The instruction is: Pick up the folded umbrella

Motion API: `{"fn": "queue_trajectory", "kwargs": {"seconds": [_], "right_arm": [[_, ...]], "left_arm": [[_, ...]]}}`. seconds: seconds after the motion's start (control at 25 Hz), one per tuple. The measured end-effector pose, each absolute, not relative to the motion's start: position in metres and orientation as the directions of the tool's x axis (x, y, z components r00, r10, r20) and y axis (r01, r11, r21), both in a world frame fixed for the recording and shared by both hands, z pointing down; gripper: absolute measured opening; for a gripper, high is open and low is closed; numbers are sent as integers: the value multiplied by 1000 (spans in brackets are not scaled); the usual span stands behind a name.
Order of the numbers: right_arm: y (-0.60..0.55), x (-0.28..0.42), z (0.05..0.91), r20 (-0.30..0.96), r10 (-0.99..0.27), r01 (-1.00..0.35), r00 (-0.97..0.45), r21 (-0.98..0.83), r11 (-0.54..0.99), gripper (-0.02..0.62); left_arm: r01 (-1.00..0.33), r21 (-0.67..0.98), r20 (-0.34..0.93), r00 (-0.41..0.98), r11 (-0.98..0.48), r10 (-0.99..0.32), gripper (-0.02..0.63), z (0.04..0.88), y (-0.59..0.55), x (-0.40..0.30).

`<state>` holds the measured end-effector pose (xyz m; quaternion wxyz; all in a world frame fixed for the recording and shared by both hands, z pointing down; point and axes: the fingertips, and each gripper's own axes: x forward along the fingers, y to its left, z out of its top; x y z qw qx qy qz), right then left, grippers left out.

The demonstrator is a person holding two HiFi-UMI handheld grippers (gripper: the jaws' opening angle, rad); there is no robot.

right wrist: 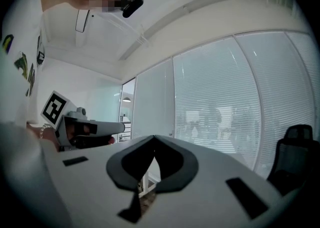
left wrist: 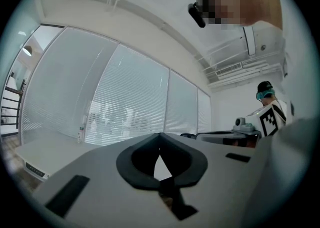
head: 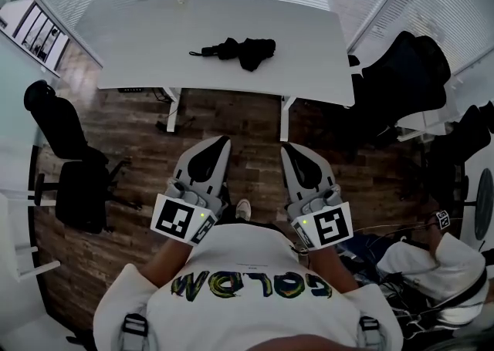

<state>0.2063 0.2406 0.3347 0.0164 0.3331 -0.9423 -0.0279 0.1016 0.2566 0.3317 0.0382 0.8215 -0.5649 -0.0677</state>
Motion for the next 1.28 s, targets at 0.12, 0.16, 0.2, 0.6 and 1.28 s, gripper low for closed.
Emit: {"fn": "queue_trajectory", "kwargs": {"seconds": [0.12,0.16,0.2,0.6,1.28], "right_arm": [[223,193,335,14,-627,-625,-779,67,778,11],[215,188,334,14,-627,-625,-779,67,778,11],[208,182,333,14,-627,-625,-779,68,778,11],[118,114,326,14,-638,-634,-770,91,768,11],[-9,-15,328,40,-647,-641,-762,104,761,11]], "left_arm": [[-922,144,-69,352,-359,-933,11,333,239,89],[-922,145,-68,352,-359,-933,11,333,231,84],[-922,146,-67,353,-359,-933,11,332,224,79],[-911,155,-71,374,-381,-925,11,330,131,13],[-903,173,-59,390,-394,-919,11,334,6,-114]]}}
